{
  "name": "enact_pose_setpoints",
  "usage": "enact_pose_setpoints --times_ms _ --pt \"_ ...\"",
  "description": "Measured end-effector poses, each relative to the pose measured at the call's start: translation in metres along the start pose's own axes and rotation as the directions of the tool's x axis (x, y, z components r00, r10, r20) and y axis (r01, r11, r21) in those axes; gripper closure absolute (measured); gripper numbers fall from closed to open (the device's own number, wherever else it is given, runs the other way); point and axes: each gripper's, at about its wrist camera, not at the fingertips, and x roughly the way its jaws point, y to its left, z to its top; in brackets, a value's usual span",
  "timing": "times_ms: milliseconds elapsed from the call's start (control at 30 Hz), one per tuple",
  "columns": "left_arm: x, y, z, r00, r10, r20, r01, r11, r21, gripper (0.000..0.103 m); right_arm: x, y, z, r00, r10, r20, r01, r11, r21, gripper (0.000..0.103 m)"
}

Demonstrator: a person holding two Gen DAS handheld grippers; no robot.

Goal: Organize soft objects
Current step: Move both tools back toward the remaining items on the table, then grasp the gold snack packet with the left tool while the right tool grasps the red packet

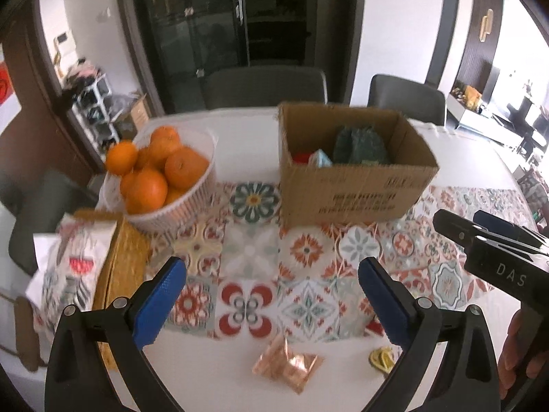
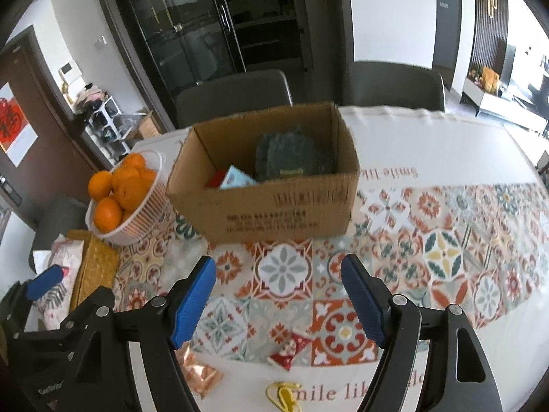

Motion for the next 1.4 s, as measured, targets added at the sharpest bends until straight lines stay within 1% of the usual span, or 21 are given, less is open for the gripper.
enact_pose_setpoints --times_ms 133,333,467,633,733,867,1000,1067,1133,1300,1400 --pt "0.006 0.005 -0.016 0.999 0.025 -0.040 -0.026 0.999 -0.026 0.001 0.008 0.000 -0.016 0.999 -0.006 -0.039 0.007 1.000 0.012 0.027" --pt "0.021 0.010 -0.037 0.991 0.003 -0.133 -0.015 0.996 -0.090 0.001 0.021 -0.005 -0.034 0.996 -0.006 -0.091 0.010 0.999 0.048 0.027" --pt "0.033 0.007 -0.049 0.982 0.007 -0.187 -0.026 0.994 -0.102 0.001 0.032 -0.011 -0.046 0.993 -0.007 -0.120 0.016 0.997 0.071 0.027" --pt "0.049 0.003 -0.066 0.968 0.006 -0.250 -0.038 0.991 -0.125 0.001 0.047 -0.020 -0.062 0.987 -0.024 -0.157 0.040 0.995 0.096 0.027" --pt "0.061 0.004 -0.077 0.954 -0.011 -0.298 -0.039 0.986 -0.160 0.001 0.058 -0.025 -0.071 0.982 -0.026 -0.186 0.047 0.992 0.114 0.028" --pt "0.079 0.006 -0.094 0.931 -0.054 -0.362 -0.034 0.972 -0.232 0.001 0.068 -0.028 -0.081 0.976 -0.024 -0.217 0.055 0.989 0.137 0.029" --pt "0.092 0.007 -0.106 0.915 -0.075 -0.397 -0.042 0.959 -0.279 0.002 0.077 -0.030 -0.090 0.972 -0.018 -0.233 0.054 0.987 0.150 0.029" --pt "0.096 0.007 -0.111 0.911 -0.080 -0.404 -0.050 0.952 -0.302 0.002 0.082 -0.031 -0.096 0.969 -0.012 -0.246 0.054 0.985 0.165 0.031" --pt "0.100 0.007 -0.114 0.912 -0.076 -0.403 -0.063 0.946 -0.319 0.002 0.088 -0.032 -0.101 0.963 0.005 -0.269 0.046 0.982 0.182 0.034" --pt "0.112 0.009 -0.122 0.903 -0.081 -0.421 -0.079 0.934 -0.350 0.002 0.100 -0.033 -0.111 0.951 0.030 -0.308 0.035 0.978 0.204 0.038" --pt "0.118 0.009 -0.125 0.898 -0.081 -0.432 -0.090 0.928 -0.362 0.002 0.104 -0.031 -0.113 0.951 0.040 -0.305 0.024 0.979 0.203 0.042"
